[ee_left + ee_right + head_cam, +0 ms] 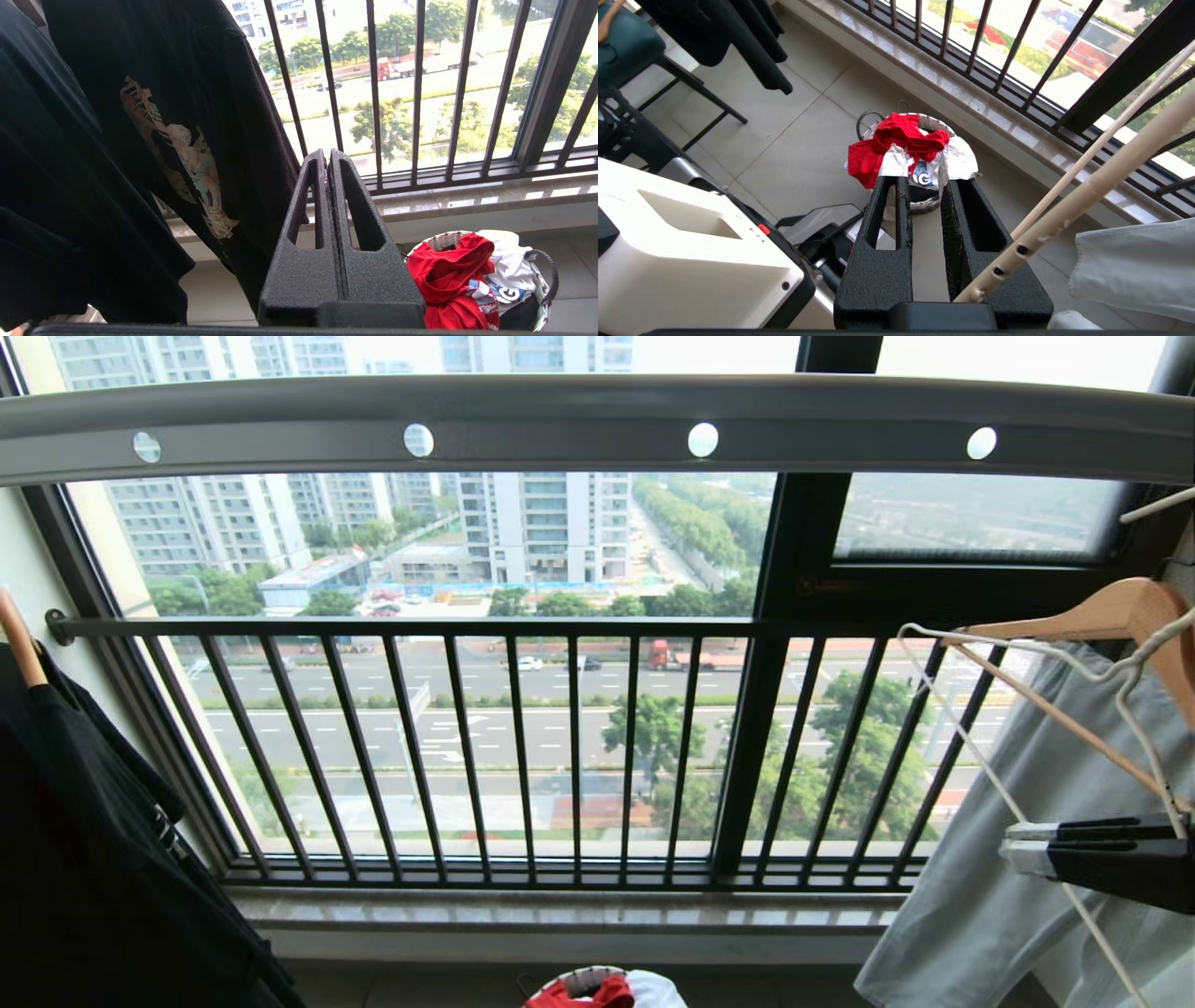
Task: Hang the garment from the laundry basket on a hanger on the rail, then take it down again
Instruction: Pick up the clothes rack on the clothesline
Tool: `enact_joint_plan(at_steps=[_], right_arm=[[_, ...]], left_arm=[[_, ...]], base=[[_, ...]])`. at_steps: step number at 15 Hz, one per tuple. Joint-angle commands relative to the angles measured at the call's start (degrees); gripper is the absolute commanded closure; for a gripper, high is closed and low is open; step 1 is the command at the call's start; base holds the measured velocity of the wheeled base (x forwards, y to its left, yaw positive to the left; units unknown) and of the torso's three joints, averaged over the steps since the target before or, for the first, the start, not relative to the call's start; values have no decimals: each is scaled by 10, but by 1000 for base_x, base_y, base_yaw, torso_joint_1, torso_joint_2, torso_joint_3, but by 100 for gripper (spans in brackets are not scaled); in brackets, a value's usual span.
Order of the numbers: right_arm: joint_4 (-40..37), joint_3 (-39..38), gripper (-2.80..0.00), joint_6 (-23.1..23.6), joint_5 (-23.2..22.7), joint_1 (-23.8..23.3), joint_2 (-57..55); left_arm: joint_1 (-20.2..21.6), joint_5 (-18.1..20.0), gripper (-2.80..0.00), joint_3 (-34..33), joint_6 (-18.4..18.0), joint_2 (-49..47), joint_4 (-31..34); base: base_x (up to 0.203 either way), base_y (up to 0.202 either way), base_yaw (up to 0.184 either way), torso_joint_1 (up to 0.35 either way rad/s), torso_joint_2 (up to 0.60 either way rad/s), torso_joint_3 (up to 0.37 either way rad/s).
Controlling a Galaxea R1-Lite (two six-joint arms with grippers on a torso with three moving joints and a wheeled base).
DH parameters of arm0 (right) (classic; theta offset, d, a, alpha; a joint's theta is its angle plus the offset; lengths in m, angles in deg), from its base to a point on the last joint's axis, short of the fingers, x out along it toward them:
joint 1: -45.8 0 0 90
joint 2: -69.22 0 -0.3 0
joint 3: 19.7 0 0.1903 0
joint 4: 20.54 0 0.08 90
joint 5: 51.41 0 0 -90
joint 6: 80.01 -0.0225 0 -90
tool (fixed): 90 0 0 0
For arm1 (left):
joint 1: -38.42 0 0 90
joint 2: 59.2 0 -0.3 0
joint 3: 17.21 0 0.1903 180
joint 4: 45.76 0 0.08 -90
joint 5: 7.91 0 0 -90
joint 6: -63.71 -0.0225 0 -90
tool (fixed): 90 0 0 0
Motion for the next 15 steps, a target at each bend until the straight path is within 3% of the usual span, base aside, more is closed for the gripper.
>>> enact_joint_plan(at_steps=[1, 6, 11, 13, 15], right_arm=[[13, -34, 0, 2, -13, 0, 15], [119, -118, 0, 35, -46, 0, -16], [192, -117, 0, 48, -162, 4, -73], [196, -118, 0, 86, -204, 13, -102], [195, -120, 0, 149, -214, 27, -132]], left_arm=[[0, 0, 0, 0, -1, 0, 0], [0, -1, 0, 0, -1, 0, 0], [0, 0, 0, 0, -1, 0, 0], [0, 0, 0, 0, -1, 0, 0], [0, 0, 0, 0, -1, 0, 0]], base=[[0, 0, 0, 0, 0, 0], [0, 0, 0, 0, 0, 0], [0, 0, 0, 0, 0, 0], [0, 0, 0, 0, 0, 0], [0, 0, 0, 0, 0, 0]])
